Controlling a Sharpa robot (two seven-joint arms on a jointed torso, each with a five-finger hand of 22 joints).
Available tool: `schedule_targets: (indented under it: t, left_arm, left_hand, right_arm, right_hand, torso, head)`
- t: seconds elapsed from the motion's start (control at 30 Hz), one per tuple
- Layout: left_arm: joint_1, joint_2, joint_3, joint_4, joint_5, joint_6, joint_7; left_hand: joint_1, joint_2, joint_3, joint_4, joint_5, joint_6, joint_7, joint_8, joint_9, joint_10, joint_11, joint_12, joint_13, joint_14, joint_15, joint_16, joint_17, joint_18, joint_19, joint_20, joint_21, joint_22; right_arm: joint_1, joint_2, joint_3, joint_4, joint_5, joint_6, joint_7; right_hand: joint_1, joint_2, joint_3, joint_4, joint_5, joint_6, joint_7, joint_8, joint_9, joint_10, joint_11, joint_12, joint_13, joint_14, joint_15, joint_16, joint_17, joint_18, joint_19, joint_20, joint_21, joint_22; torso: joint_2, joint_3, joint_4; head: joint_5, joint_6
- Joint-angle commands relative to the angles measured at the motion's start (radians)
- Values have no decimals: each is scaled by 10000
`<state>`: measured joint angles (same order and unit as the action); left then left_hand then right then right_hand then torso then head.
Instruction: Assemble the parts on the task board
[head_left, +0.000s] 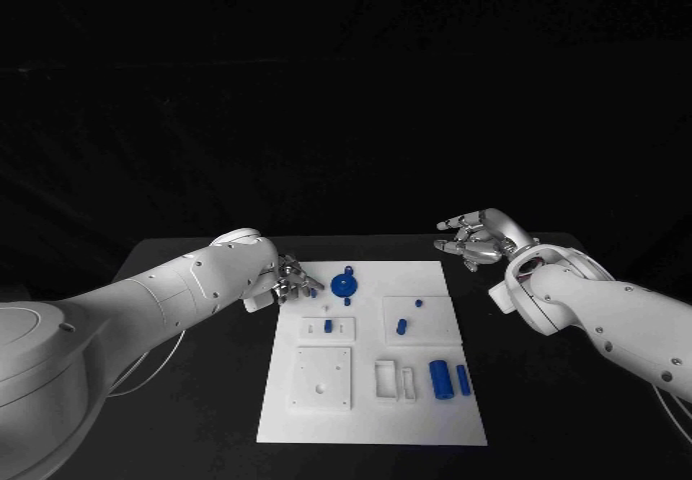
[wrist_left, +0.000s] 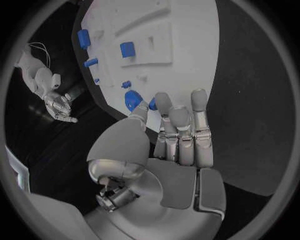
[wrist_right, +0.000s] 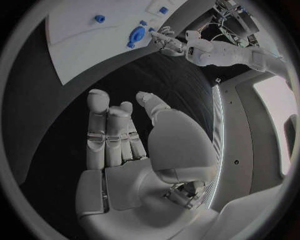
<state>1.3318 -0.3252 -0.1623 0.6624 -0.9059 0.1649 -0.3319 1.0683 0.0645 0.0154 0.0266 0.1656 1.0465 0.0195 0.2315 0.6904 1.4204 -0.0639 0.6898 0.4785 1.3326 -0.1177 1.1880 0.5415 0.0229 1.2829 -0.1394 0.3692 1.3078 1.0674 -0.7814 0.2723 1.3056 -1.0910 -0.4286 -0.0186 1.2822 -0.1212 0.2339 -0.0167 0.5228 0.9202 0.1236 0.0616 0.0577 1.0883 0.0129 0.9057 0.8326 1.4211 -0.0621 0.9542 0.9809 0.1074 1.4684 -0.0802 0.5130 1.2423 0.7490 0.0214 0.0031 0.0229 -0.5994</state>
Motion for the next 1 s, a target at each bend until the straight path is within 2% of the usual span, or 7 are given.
schedule_targets:
  t: [0.03, 0.2, 0.5, 0.67, 0.83, 1.0]
  left_arm:
    - [-1, 9, 2, 10, 163, -135, 112]
    - [-2, 13, 3, 20, 264, -98, 115]
    - [-3, -14, 3, 27, 409, -11, 117]
    - [-3, -71, 3, 86, 528, -56, 127]
    - [-2, -175, 3, 215, 639, -191, 130]
    - [3, -427, 5, 561, 742, -477, 83]
  left_hand:
    - [66, 113, 23, -95, 71, 26, -19, -65, -10, -30, 2, -29, -14, -46, 6, 13, -17, -100, 21, 45, -60, 178]
    - [481, 339, 202, -375, 283, 26, -52, -76, -22, -8, -11, -37, -22, -33, -11, 17, -14, -109, 26, 31, -58, 181]
    - [974, 593, 471, -837, 495, 61, -113, -19, 30, 46, -32, -41, -27, -8, -39, 42, 5, -127, 33, 3, -32, 187]
    - [1246, 678, 767, -1208, 1026, 41, -138, 119, 219, 112, -37, -60, -41, 28, -51, 54, 19, -122, 42, -6, 11, 193]
    - [1296, 694, 1154, -1523, 1358, 81, -182, 485, 756, 251, -55, -93, -58, 111, -63, 71, 47, -87, 70, -7, 88, 194]
    - [1023, 539, 1618, -1721, 1835, 110, -247, 777, 1530, 413, -102, -173, -67, 219, -87, 100, 114, -51, 111, -17, 197, 187]
  right_arm:
    - [-2, 17, 5, -7, -37, 79, 4]
    - [-2, 48, 5, -31, -38, 94, -1]
    - [-2, 59, 5, -52, -38, 103, -4]
    - [-2, 54, 4, -50, -38, 109, -4]
    - [-2, 39, 4, -47, -34, 116, -5]
    - [-2, 7, 4, -44, -27, 109, -4]
  right_hand:
    - [-80, 2, 61, -16, -33, 15, -2, -37, 5, -22, -68, 47, 16, 58, -38, 44, 7, 107, 429, -56, 46, 10]
    - [-114, -6, 130, -28, -54, 18, -1, -37, 5, -20, -68, 48, 17, 55, -38, 44, 9, 110, 426, -57, 32, 4]
    - [-141, -4, 150, -27, -79, 22, 0, -36, 5, -19, -65, 55, 22, 62, -36, 53, 17, 107, 426, -55, 39, 4]
    - [-186, -11, 129, 1, -58, 22, -2, -37, 5, -21, -64, 57, 24, 55, -35, 40, 7, 108, 425, -54, 33, 0]
    - [-219, -6, 94, 40, -23, 20, -6, -37, 5, -22, -65, 61, 26, 56, -35, 35, 2, 110, 425, -53, 20, -8]
    - [-229, -1, 72, 64, -5, 16, -4, -36, 6, -24, -64, 62, 27, 61, -34, 43, 7, 111, 425, -53, 15, -11]
  torso:
    - [3, -9, -4]
    - [2, -4, -9]
    - [5, 1, 1]
    - [1, 2, 5]
    - [-9, 7, 15]
    - [-16, -2, 29]
  head:
    - [-1, -16]
    - [16, -9]
    - [20, -4]
    - [16, 0]
    - [33, -13]
    - [24, -5]
